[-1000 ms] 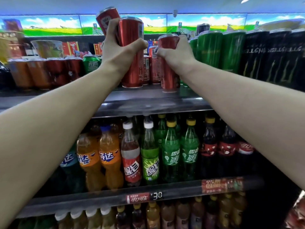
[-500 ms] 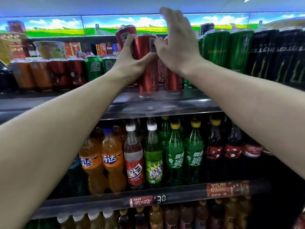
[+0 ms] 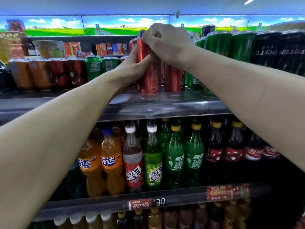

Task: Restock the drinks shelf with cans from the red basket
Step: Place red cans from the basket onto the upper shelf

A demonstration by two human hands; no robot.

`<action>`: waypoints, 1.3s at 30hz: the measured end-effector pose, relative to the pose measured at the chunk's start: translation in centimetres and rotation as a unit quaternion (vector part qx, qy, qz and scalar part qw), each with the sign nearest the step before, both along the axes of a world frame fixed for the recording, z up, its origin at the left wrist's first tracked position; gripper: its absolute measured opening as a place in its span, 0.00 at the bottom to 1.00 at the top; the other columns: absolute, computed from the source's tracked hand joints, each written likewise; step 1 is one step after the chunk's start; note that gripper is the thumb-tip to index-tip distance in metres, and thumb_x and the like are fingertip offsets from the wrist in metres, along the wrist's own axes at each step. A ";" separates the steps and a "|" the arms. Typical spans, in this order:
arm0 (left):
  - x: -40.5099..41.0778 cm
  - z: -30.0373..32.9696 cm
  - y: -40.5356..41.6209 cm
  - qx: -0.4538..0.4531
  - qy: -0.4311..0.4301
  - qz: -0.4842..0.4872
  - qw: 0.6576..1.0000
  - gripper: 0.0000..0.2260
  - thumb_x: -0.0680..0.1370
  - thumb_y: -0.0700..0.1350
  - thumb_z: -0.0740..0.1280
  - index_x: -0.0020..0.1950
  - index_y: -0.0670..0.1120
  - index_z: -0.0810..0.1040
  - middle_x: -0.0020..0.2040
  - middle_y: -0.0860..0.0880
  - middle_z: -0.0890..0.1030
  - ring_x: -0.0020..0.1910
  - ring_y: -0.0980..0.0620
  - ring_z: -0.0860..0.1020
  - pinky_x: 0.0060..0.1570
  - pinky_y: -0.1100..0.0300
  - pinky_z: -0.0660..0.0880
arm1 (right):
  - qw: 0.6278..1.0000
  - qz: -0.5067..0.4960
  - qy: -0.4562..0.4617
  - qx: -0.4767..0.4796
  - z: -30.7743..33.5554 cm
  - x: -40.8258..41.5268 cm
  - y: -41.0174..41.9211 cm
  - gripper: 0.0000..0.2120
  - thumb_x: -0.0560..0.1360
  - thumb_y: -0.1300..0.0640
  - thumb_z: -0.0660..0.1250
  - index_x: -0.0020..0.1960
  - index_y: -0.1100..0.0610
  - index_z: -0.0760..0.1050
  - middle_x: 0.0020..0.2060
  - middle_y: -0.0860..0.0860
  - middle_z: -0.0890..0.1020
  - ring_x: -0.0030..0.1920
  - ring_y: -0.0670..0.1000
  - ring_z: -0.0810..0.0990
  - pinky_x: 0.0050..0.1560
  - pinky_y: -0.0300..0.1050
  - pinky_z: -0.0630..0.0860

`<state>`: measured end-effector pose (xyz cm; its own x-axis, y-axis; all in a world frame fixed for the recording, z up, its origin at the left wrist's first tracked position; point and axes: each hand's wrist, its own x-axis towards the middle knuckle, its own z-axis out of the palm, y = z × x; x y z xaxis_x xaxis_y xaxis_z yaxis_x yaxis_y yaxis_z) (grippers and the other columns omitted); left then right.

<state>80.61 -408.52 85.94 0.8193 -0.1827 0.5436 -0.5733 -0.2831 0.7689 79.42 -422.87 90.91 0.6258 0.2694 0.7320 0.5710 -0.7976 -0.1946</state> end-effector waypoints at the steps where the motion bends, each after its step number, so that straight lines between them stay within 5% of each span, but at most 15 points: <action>1: -0.2 0.0 -0.1 0.000 0.004 -0.004 1.000 0.18 0.85 0.51 0.64 0.72 0.59 0.62 0.60 0.51 0.84 0.52 0.58 0.86 0.41 0.65 0.82 | 1.000 -0.001 -0.008 -0.002 -0.1 0.1 0.0 0.22 0.83 0.40 0.54 0.60 0.54 0.78 0.47 0.50 0.81 0.52 0.54 0.78 0.56 0.45 0.65; 6: -0.6 0.1 0.0 0.010 0.006 0.003 1.000 0.14 0.85 0.52 0.65 0.69 0.57 0.67 0.59 0.49 0.85 0.52 0.56 0.86 0.41 0.64 0.82 | 0.998 -0.010 -0.042 0.043 -1.5 0.7 -0.5 0.25 0.83 0.38 0.51 0.76 0.46 0.67 0.67 0.55 0.75 0.71 0.55 0.68 0.70 0.53 0.63; 9: -0.2 0.2 0.2 0.031 -0.022 0.010 0.999 0.19 0.83 0.54 0.68 0.72 0.53 0.68 0.59 0.48 0.84 0.55 0.53 0.86 0.55 0.54 0.84 | 0.988 0.001 -0.008 0.152 -3.1 0.6 -1.2 0.28 0.84 0.39 0.48 0.81 0.48 0.58 0.73 0.58 0.67 0.75 0.57 0.62 0.72 0.54 0.61; 12: 0.1 0.0 0.4 0.031 -0.048 0.004 0.998 0.32 0.82 0.52 0.70 0.78 0.52 0.53 0.64 0.44 0.80 0.59 0.48 0.84 0.59 0.47 0.83 | 0.967 0.027 0.072 0.241 -5.1 0.4 -1.3 0.31 0.83 0.37 0.47 0.83 0.47 0.47 0.76 0.61 0.62 0.73 0.61 0.68 0.71 0.58 0.68; 16: 0.1 0.0 0.8 0.039 -0.042 0.024 0.998 0.46 0.81 0.52 0.72 0.81 0.50 0.37 0.63 0.49 0.80 0.58 0.55 0.84 0.62 0.51 0.81 | 0.962 0.025 0.089 0.256 -6.5 -0.2 -1.8 0.32 0.84 0.39 0.48 0.83 0.47 0.41 0.72 0.59 0.70 0.64 0.60 0.76 0.65 0.55 0.72; 18: 0.0 0.0 1.0 0.047 -0.020 0.044 0.998 0.50 0.76 0.59 0.74 0.81 0.48 0.39 0.63 0.47 0.80 0.59 0.51 0.84 0.64 0.46 0.80 | 0.958 0.016 0.095 0.271 -6.4 -0.4 -2.3 0.31 0.85 0.43 0.49 0.84 0.51 0.43 0.69 0.58 0.74 0.62 0.58 0.77 0.62 0.51 0.73; 23: -1.3 0.6 1.1 0.116 0.030 0.176 0.977 0.57 0.65 0.74 0.75 0.80 0.49 0.47 0.67 0.45 0.77 0.64 0.46 0.79 0.68 0.45 0.76 | 0.964 -0.009 0.106 0.246 -6.9 -0.3 -2.7 0.31 0.83 0.49 0.52 0.82 0.55 0.47 0.56 0.60 0.81 0.51 0.62 0.82 0.54 0.61 0.79; 26: -1.7 0.1 0.8 0.130 0.069 0.147 0.978 0.45 0.71 0.60 0.80 0.76 0.43 0.58 0.59 0.51 0.79 0.57 0.56 0.81 0.51 0.61 0.81 | 0.979 -0.042 0.077 0.186 -7.3 -0.4 -3.0 0.31 0.83 0.51 0.57 0.81 0.57 0.49 0.60 0.60 0.78 0.55 0.62 0.80 0.50 0.50 0.73; 31: -1.0 0.2 0.2 0.145 0.031 0.067 0.987 0.18 0.79 0.43 0.75 0.67 0.43 0.78 0.57 0.49 0.86 0.54 0.58 0.85 0.53 0.64 0.82 | 0.987 -0.071 0.060 0.129 -7.3 -0.6 -3.3 0.33 0.83 0.52 0.62 0.81 0.59 0.49 0.68 0.61 0.74 0.61 0.63 0.78 0.50 0.50 0.69; 35: 0.6 0.4 -0.5 0.152 0.038 0.055 0.986 0.26 0.76 0.49 0.78 0.72 0.47 0.75 0.63 0.50 0.84 0.62 0.53 0.83 0.68 0.50 0.77 | 0.989 -0.098 0.052 0.095 -7.3 -0.7 -3.3 0.32 0.84 0.53 0.61 0.80 0.61 0.50 0.69 0.62 0.72 0.64 0.65 0.76 0.55 0.56 0.73; 39: 2.7 0.5 -0.9 0.143 0.069 0.064 0.985 0.41 0.67 0.59 0.81 0.76 0.48 0.71 0.64 0.51 0.84 0.63 0.52 0.83 0.69 0.48 0.77 | 0.986 -0.128 0.067 0.077 -7.0 -0.5 -3.0 0.34 0.83 0.60 0.62 0.81 0.62 0.46 0.71 0.62 0.69 0.66 0.64 0.74 0.60 0.57 0.73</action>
